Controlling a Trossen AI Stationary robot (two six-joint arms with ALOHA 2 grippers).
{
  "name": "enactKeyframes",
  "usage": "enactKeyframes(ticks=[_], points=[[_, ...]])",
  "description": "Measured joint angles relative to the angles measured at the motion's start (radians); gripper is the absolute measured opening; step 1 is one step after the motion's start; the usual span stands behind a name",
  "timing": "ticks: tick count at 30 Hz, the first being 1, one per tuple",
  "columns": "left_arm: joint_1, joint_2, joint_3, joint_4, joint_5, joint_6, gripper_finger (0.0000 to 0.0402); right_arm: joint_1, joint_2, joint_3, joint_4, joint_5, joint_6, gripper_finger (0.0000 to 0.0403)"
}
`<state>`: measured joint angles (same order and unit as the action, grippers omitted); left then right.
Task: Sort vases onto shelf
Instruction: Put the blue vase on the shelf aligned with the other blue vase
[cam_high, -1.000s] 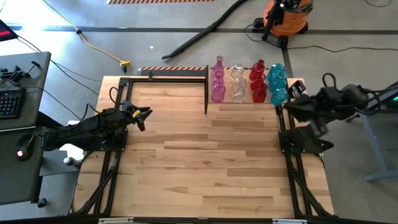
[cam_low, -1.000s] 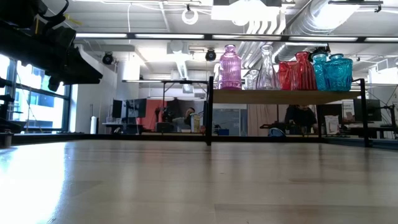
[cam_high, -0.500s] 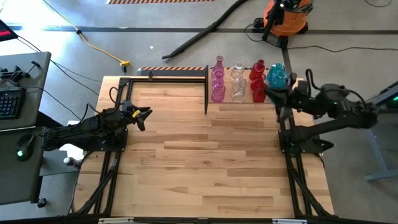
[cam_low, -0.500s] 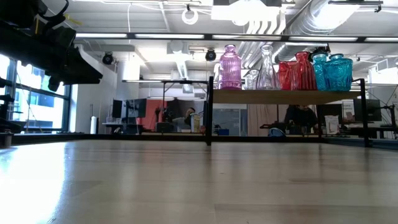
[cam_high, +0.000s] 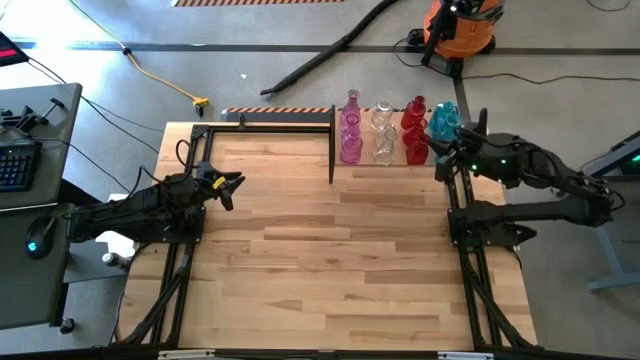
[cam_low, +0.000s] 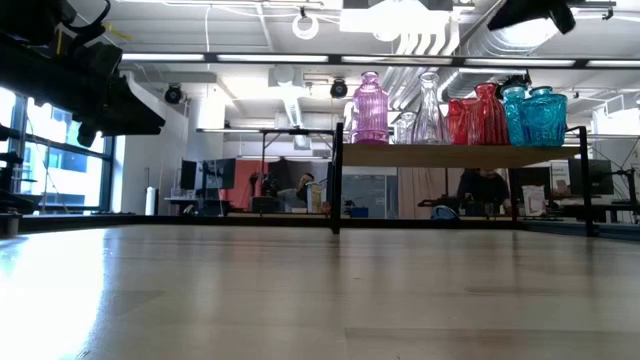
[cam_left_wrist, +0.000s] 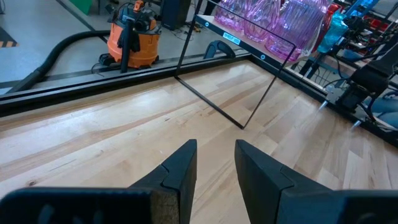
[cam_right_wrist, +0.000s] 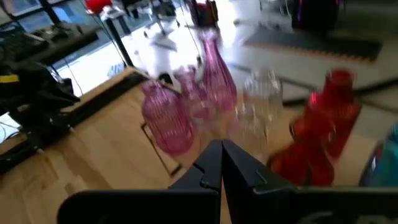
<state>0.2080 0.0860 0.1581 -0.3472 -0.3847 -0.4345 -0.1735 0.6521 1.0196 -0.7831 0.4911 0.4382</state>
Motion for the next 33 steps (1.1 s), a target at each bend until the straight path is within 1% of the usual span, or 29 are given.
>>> enactKeyframes(ticks=[7,14,24,33], points=[[0.000,0.000,0.000,0.000,0.000,0.000,0.0101,-0.017,0.000,0.000,-0.186,-0.102,0.213,0.0000],[0.000,0.000,0.000,0.000,0.000,0.000,0.0101,-0.017,0.000,0.000,-0.302,-0.168,0.312,0.0000],[0.000,0.000,0.000,0.000,0.000,0.000,0.0101,-0.017,0.001,0.000,-0.496,-0.166,0.402,0.0000],[0.000,0.000,0.000,0.000,0.000,0.000,0.0101,-0.017,0.004,0.000,-0.580,-0.149,0.448,0.0000]])
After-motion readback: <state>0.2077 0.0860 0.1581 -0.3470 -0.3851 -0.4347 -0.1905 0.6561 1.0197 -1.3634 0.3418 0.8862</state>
